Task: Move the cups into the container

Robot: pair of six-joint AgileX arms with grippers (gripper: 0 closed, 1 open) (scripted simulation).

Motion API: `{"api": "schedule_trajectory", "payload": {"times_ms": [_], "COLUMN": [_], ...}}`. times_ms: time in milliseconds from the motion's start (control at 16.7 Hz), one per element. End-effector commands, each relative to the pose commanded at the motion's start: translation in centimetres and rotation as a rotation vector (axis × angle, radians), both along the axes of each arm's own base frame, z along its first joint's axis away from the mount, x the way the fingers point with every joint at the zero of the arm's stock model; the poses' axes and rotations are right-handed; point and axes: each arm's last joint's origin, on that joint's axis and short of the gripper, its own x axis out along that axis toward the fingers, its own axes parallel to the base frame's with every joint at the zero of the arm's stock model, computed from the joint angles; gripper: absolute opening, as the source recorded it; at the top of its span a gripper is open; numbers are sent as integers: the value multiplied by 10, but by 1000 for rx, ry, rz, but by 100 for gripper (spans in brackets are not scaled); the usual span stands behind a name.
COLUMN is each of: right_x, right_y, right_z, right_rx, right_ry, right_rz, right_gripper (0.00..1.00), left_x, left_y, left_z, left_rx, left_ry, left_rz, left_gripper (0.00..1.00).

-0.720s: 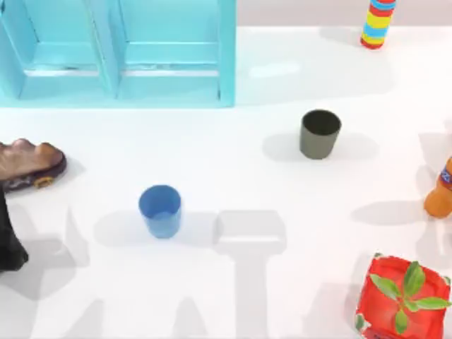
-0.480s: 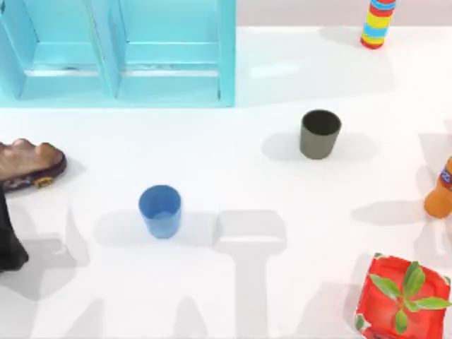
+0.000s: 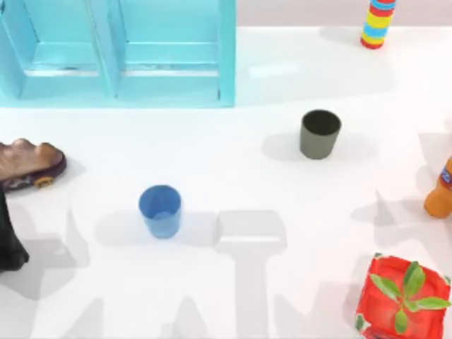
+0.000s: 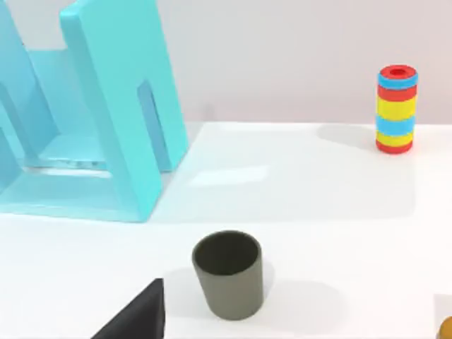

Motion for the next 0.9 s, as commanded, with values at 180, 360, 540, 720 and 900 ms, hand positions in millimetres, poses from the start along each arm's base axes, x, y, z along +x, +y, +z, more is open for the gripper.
{"api": "schedule_trajectory", "payload": {"times_ms": [180, 360, 540, 720, 900], "right_x": [20, 47, 77, 104, 125], "right_y": [25, 64, 117, 177, 236], "right_z": [48, 89, 116, 121, 106], "right_rx": [39, 57, 49, 14, -41], "right_ry": [157, 339, 531, 715, 868], "right_rz": [119, 221, 287, 297, 251], "right_gripper": [100, 100, 100, 100, 100], "left_x": [0, 0, 0, 0, 0], "left_y": [0, 0, 0, 0, 0], "left_z": [0, 0, 0, 0, 0], "left_rx": [0, 0, 0, 0, 0], "left_ry": [0, 0, 0, 0, 0], "left_rz": [0, 0, 0, 0, 0], "left_gripper": [100, 100, 100, 100, 100]}}
